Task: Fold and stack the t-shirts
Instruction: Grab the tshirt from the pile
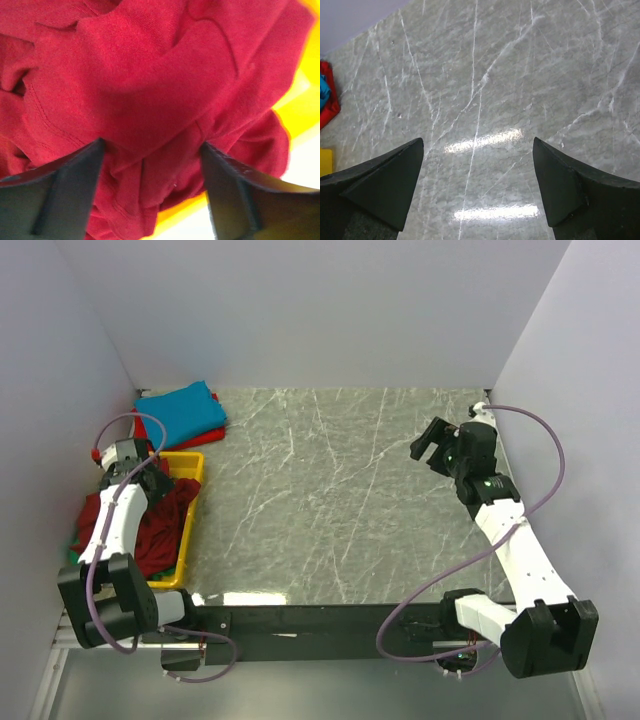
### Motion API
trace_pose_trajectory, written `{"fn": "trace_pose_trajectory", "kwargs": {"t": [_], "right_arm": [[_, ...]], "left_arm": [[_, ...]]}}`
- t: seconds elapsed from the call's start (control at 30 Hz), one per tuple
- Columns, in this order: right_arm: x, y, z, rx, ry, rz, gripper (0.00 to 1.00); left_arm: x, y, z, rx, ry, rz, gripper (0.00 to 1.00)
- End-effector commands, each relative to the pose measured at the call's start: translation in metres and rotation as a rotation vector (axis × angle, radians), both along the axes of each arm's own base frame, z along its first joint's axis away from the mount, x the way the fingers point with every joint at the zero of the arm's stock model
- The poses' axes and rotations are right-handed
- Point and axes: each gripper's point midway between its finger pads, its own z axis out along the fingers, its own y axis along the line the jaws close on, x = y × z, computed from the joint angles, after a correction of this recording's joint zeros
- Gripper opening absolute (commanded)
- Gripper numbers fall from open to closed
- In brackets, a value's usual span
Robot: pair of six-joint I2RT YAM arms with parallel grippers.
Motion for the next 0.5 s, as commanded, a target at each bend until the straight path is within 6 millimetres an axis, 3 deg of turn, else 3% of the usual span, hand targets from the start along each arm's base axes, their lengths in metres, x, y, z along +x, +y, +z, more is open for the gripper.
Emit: {"fn": "trace_pose_trajectory", "kwargs": {"t": [0.0,0.03,0.07,0.13,0.17,0.23,0.33,0.43,0.47], "right_arm": [[0.011,-0.001,0.011,0.004,-0.047,-0.002,0.96],[0.012,0.0,0.011,0.004,-0.049,-0.002,0.96],[0.012,0.0,0.009,0.002,-0.044,-0.001,0.96],[0.014,0.0,0.009,0.0,-0.043,0.0,0.95],[0.015,0.0,0.009,-0.001,-0.041,0.0,0.95],[0.017,0.0,0.009,-0.004,-0.04,0.002,0.95],[0.019,0.0,0.009,-0.01,-0.033,0.005,0.93],[0.02,0.0,0.01,-0.012,-0.036,0.006,0.93],[0.02,0.0,0.01,-0.015,-0.035,0.007,0.93]], "left_arm": [[0.01,0.002,-0.002,-0.017,-0.026,-0.034,0.78],[0.01,0.002,-0.001,-0.021,-0.024,-0.033,0.7],[0.013,0.002,0.004,-0.019,-0.038,-0.035,0.53],[0.016,0.002,0.01,-0.022,-0.05,-0.043,0.36],[0.02,0.002,0.017,-0.02,-0.067,-0.047,0.17],[0.025,0.001,0.026,-0.02,-0.084,-0.062,0.01],[0.038,-0.001,0.057,-0.026,-0.144,-0.089,0.01],[0.052,-0.005,0.107,-0.019,-0.258,-0.119,0.01],[0.061,-0.009,0.133,-0.024,-0.327,-0.152,0.01]]}}
